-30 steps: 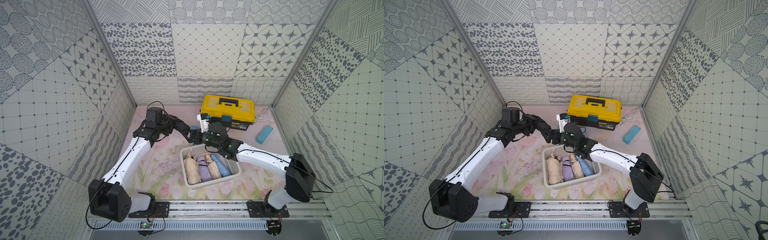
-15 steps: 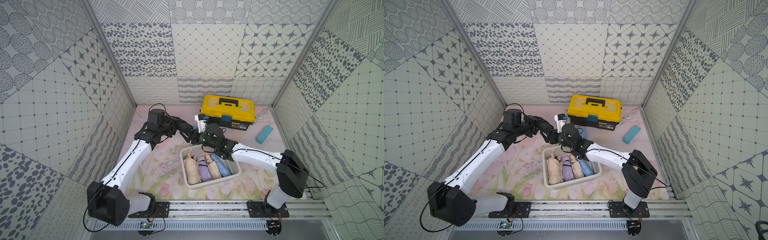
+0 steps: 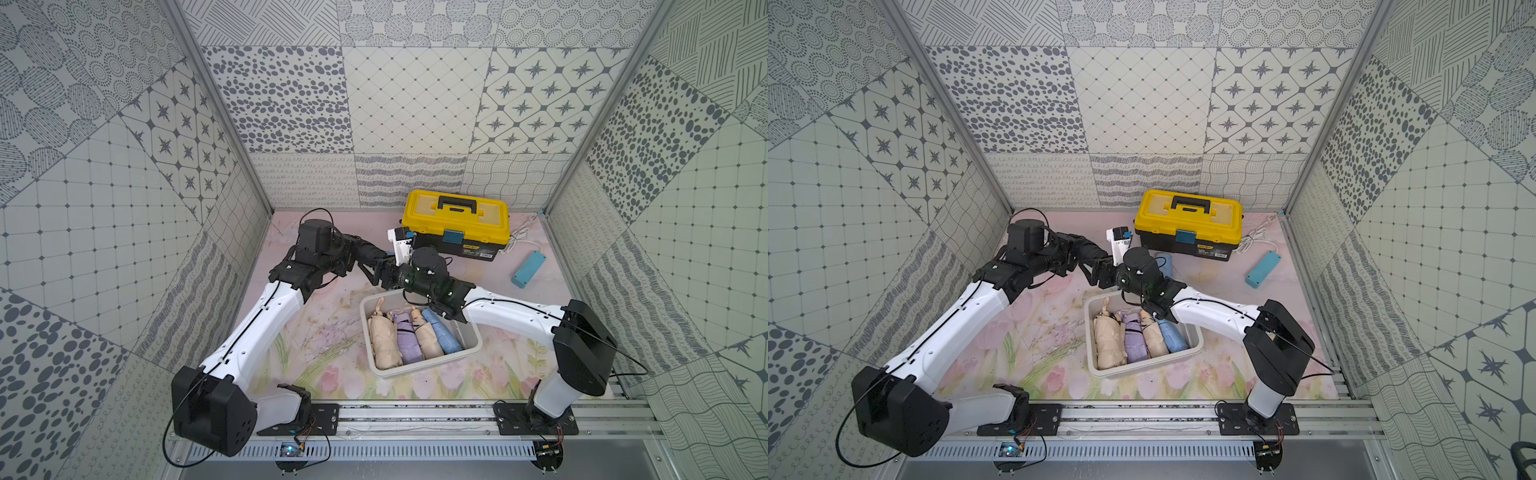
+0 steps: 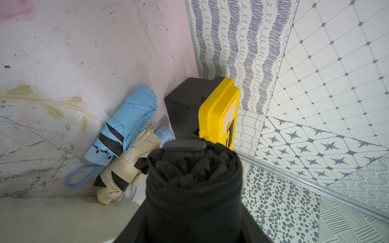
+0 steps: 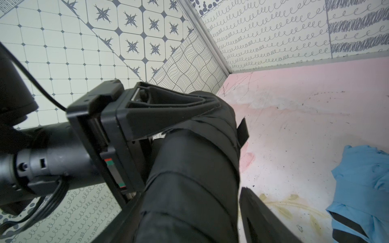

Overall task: Put the umbrella into the storage box
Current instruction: Pick up the umbrella from the center of the board.

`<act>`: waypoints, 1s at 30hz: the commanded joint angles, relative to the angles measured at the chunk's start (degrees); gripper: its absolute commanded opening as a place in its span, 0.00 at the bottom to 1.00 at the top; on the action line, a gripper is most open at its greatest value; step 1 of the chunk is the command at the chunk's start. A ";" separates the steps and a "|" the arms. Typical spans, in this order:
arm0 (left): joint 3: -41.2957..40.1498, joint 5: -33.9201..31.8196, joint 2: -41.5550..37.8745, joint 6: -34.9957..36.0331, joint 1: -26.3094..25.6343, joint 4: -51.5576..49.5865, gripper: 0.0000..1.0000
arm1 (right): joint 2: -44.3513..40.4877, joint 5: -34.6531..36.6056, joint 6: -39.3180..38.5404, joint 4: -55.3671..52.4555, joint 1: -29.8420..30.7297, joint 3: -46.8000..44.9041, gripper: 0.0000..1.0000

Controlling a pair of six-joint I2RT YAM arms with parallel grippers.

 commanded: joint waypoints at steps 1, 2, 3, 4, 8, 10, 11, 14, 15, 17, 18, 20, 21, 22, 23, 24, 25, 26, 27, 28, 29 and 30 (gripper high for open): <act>-0.17 -1.87 -1.23 -1.68 -0.41 1.92 0.35 | -0.98 1.73 -3.02 3.15 0.39 0.38 0.71; -0.36 -2.01 -1.34 -1.99 -0.49 1.76 0.35 | -0.83 1.72 -3.15 3.22 0.36 0.47 0.69; -0.52 -2.09 -1.47 -2.21 -0.46 1.67 0.35 | -0.57 1.72 -3.21 3.22 0.36 0.69 0.67; -0.62 -2.18 -1.58 -2.32 -0.50 1.57 0.35 | -0.37 1.64 -3.33 3.28 0.36 0.81 0.65; -1.03 -3.23 -2.19 -2.89 -0.63 0.84 0.36 | 0.44 1.19 -3.03 4.01 0.36 1.09 0.55; -1.24 -3.66 -2.38 -3.26 -0.63 0.87 0.39 | 0.48 0.91 -2.95 4.19 0.36 1.10 0.47; -1.33 -3.64 -2.46 -3.57 -0.72 0.84 0.43 | 0.54 0.84 -2.86 4.29 0.41 1.01 0.43; -1.97 -4.07 -2.89 -4.08 -0.76 1.02 0.58 | 0.21 1.00 -2.64 4.44 0.36 0.58 0.33; -2.34 -4.33 -3.22 -4.13 -0.77 1.04 0.65 | 0.08 1.26 -2.59 4.41 0.39 0.40 0.31; -3.27 -4.96 -3.98 -4.26 -0.71 1.26 0.75 | -0.28 1.87 -2.55 4.34 0.40 0.21 0.28; -3.74 -5.45 -4.48 -4.20 -0.77 1.35 0.79 | -0.58 2.30 -2.59 4.10 0.31 0.12 0.26; -4.61 -6.53 -5.73 -3.38 -0.72 1.32 0.86 | -1.18 3.40 -2.81 3.30 0.25 -0.05 0.25; -4.91 -7.24 -6.53 -2.36 -0.68 1.17 0.88 | -1.49 3.81 -2.89 2.42 0.03 -0.05 0.24; -5.06 -7.98 -7.30 -1.04 -0.73 0.99 0.90 | -1.94 3.76 -3.15 1.54 -0.18 -0.01 0.24; -5.11 -8.99 -8.22 1.16 -0.69 0.97 0.91 | -2.58 3.66 -3.53 0.24 -0.63 -0.05 0.23; -4.94 -9.96 -9.04 4.21 -0.67 0.94 0.91 | -3.20 3.68 -3.75 -0.90 -1.10 -0.18 0.23; -4.73 -11.01 -9.92 8.36 -0.65 0.95 0.91 | -4.09 3.43 -3.87 -2.37 -1.72 -0.38 0.22; -4.49 -11.93 -10.80 13.28 -0.63 1.57 0.91 | -5.12 2.78 -4.06 -4.09 -2.50 -0.49 0.22; -4.46 -12.33 -11.62 18.46 -0.68 2.52 0.90 | -6.21 2.19 -4.59 -6.03 -3.17 -0.54 0.21; -4.54 -12.42 -12.38 24.42 -0.60 3.95 0.89 | -7.46 1.57 -5.64 -8.55 -3.74 -0.48 0.20; -4.67 -11.51 -13.14 30.89 -0.60 6.00 0.88 | -8.84 0.67 -6.98 -11.39 -4.44 -0.49 0.20; -4.68 -9.59 -13.60 37.68 -0.56 7.78 0.88 | -10.13 -0.29 -8.27 -13.83 -5.07 -0.49 0.20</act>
